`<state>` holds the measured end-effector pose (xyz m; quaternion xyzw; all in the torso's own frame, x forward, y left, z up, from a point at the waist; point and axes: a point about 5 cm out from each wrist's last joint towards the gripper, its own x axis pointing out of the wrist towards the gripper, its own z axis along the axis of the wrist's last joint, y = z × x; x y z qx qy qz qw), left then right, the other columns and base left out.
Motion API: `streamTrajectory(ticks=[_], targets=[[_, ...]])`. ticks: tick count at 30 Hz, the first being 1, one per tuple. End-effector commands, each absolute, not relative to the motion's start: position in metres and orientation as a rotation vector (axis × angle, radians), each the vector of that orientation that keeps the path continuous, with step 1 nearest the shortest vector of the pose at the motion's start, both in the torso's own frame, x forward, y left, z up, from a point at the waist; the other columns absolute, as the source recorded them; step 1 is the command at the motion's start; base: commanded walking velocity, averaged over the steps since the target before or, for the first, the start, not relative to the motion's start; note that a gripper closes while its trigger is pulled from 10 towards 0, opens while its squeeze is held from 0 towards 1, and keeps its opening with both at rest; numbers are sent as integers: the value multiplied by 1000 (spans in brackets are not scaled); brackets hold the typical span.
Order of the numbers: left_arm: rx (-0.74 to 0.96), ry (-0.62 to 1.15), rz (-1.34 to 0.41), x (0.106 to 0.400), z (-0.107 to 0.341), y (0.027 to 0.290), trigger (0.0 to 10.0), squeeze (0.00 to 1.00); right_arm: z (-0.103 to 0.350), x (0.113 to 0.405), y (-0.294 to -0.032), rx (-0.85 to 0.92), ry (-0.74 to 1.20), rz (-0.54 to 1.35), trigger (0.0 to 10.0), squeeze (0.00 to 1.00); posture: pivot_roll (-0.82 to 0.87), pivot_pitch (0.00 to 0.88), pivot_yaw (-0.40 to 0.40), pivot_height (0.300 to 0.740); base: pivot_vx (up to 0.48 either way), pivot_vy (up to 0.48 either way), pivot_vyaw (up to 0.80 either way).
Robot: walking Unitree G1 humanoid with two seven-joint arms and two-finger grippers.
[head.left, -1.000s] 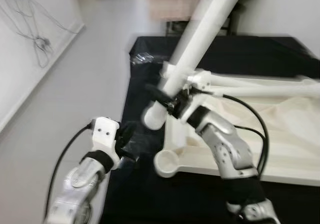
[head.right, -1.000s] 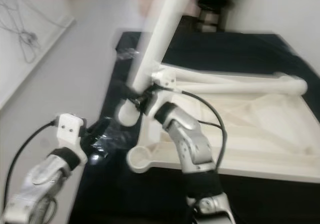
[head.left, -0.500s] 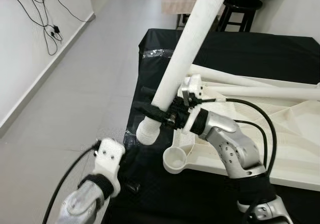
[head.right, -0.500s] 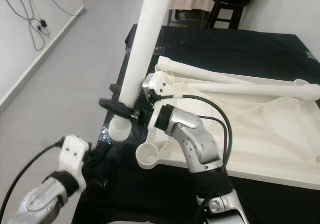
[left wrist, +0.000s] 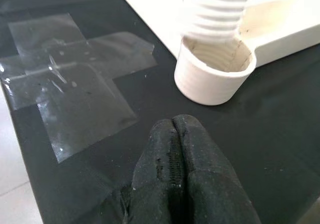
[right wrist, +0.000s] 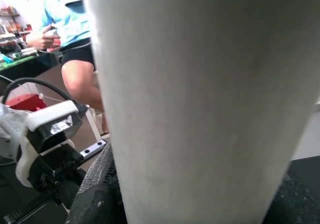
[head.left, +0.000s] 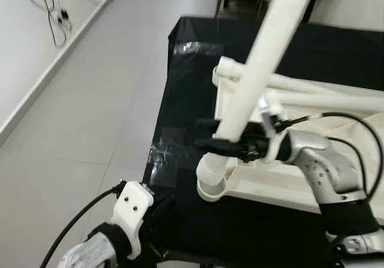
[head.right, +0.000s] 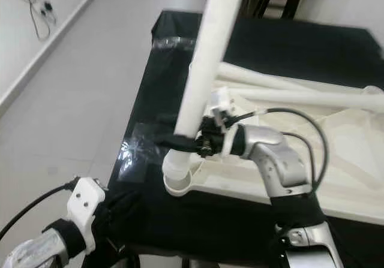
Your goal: Building children table
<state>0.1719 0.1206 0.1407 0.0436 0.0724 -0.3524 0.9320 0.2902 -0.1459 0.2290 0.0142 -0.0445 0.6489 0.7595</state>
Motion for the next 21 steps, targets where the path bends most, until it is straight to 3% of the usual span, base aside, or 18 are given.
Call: streamTrajectory(ticks=[1, 6, 15, 21], targets=[[95, 170, -747, 167, 140, 121, 10000, 0, 231, 287, -149, 30, -101, 1429, 10000, 0, 75, 301, -41, 740, 0, 0, 0], [106, 182, -780, 161, 144, 124, 10000, 0, 224, 264, -149, -28, -51, 1543, 10000, 0, 75, 338, -9, 740, 0, 0, 0], [118, 189, -789, 161, 144, 126, 10000, 0, 221, 253, -145, -53, -24, 1621, 10000, 0, 77, 337, -4, 740, 0, 0, 0], [136, 179, -818, 163, 145, 124, 10000, 0, 214, 251, -133, -163, 9, 1643, 10000, 0, 73, 322, -6, 740, 0, 0, 0]])
